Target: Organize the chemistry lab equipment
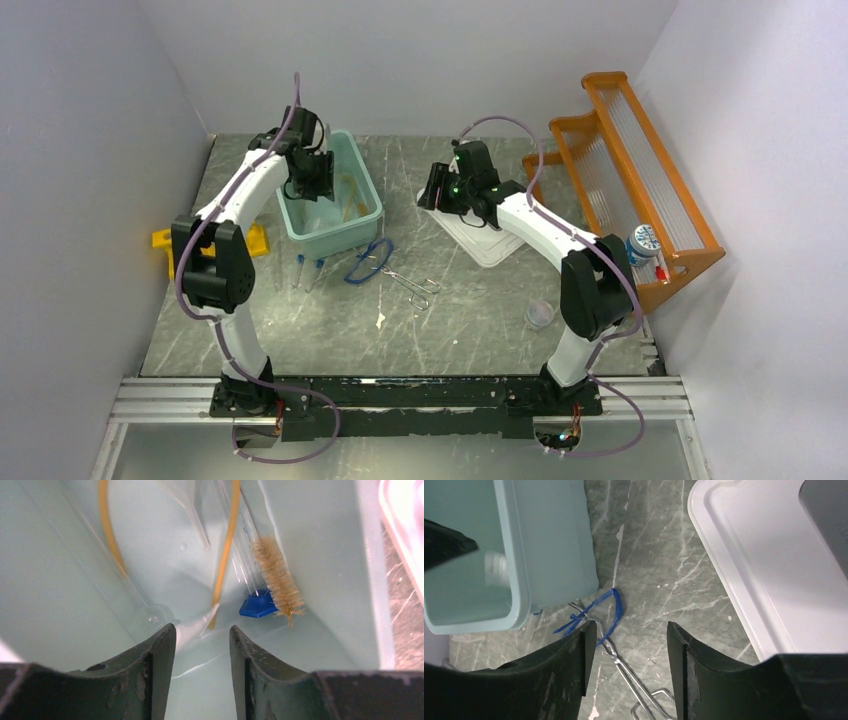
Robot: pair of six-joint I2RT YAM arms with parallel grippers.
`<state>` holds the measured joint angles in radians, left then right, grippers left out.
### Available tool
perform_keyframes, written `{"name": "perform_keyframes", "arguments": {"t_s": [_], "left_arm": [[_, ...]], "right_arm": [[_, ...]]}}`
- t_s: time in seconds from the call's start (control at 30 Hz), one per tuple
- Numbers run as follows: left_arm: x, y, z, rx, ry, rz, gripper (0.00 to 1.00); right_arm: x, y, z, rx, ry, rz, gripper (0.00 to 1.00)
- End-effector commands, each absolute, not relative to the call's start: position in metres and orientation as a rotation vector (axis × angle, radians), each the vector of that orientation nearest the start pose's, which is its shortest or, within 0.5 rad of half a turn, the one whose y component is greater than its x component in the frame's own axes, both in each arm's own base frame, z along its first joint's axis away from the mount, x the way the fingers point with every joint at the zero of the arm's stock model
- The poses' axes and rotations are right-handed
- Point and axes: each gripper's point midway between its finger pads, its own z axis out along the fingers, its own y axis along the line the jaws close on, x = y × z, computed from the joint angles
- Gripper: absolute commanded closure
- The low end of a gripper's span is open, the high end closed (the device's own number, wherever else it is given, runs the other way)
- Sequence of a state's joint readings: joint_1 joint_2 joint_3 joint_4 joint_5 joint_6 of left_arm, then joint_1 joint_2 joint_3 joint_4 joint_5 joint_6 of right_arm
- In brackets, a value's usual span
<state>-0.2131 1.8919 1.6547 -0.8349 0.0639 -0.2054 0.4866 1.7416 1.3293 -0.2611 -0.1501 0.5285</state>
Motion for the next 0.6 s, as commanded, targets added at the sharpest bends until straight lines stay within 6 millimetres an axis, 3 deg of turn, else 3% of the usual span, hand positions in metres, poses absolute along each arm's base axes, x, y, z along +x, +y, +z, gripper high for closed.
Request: {"name": "perform_keyframes", "arguments": {"t_s": [0.0, 0.2, 0.33, 0.47, 0.57], "left_arm": [[0.441, -0.097, 0.179, -0.016, 2.507, -0.139, 0.50], [0.437, -0.099, 0.252, -0.014, 2.292, -0.209, 0.42], [0.423, -0.104, 0.291, -0.007, 2.146, -0.286, 0.38], [0.404, -0.105, 0.311, -0.015, 2.056, -0.343, 0.35], [0.394, -0.105, 0.314, -0.022, 2.035, -0.362, 0.33]], "right_arm": [[0.386, 0.267, 0.146, -0.148, 2.348, 0.631, 0.40], [0.345, 0.278, 0.120, -0.418, 2.371, 0.475, 0.35], [0.310, 0.295, 0.091, -0.646, 2.371, 0.387, 0.36], [0.287, 0.314, 0.072, -0.733, 2.382, 0.393, 0.41], [0.282, 0.322, 0.061, -0.748, 2.380, 0.403, 0.42]]}}
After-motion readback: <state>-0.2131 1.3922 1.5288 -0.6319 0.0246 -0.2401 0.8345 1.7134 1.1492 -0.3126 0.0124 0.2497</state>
